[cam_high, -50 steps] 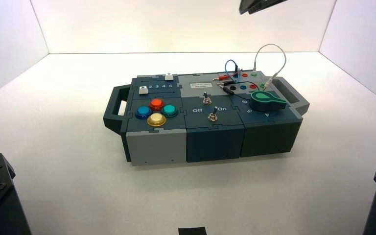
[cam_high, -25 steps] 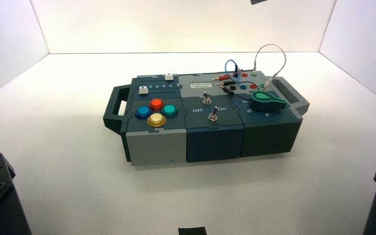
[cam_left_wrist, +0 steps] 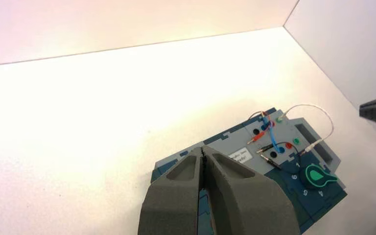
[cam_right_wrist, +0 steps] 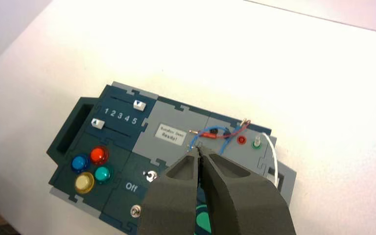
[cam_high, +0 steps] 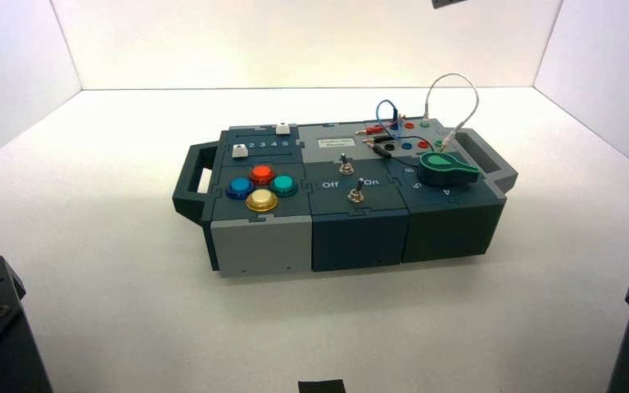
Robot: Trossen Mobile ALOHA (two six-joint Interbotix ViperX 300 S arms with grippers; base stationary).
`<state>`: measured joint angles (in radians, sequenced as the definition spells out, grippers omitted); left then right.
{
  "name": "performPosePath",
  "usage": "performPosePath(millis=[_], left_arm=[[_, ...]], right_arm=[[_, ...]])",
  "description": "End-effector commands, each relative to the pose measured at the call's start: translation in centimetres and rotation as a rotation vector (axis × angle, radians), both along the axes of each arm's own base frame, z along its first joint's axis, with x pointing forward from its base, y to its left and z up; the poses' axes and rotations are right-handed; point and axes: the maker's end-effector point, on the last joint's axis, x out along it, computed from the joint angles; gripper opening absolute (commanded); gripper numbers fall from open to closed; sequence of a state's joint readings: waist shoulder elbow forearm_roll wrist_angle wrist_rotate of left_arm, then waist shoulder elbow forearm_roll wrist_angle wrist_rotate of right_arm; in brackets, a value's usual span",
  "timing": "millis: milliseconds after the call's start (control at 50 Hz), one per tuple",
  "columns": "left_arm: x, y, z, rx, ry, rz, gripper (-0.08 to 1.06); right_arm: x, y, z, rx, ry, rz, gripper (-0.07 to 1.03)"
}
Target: Pull the red wire.
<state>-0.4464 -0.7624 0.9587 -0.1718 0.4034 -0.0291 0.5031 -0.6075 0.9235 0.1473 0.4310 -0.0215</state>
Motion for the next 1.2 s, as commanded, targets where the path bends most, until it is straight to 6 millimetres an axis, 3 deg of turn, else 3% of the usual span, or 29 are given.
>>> performPosePath(millis=[20, 500, 940, 1200], left_arm=[[0.0, 0.8, 0.7, -0.014, -0.029, 0.028, -0.03], [-1.2, 4.6, 0.7, -0.006, -0.073, 0.137, -0.03], [-1.6, 4.9, -0.6, 0.015, -0.069, 0.134, -0.03], [-1.0, 4.9, -0.8, 0.021, -0.068, 0.136, -0.03]], right_arm=[[-0.3, -0.3, 0.6, 0.024, -0.02, -0.012, -0.02], [-0.7, -1.5, 0.0, 0.038, -0.024, -0.055, -0.02], [-0.5, -1.6, 0.0, 0.038, -0.029, -0.057, -0.02], [-0.1, -2.9, -0.5, 0.027, -0.016, -0.104, -0.02]])
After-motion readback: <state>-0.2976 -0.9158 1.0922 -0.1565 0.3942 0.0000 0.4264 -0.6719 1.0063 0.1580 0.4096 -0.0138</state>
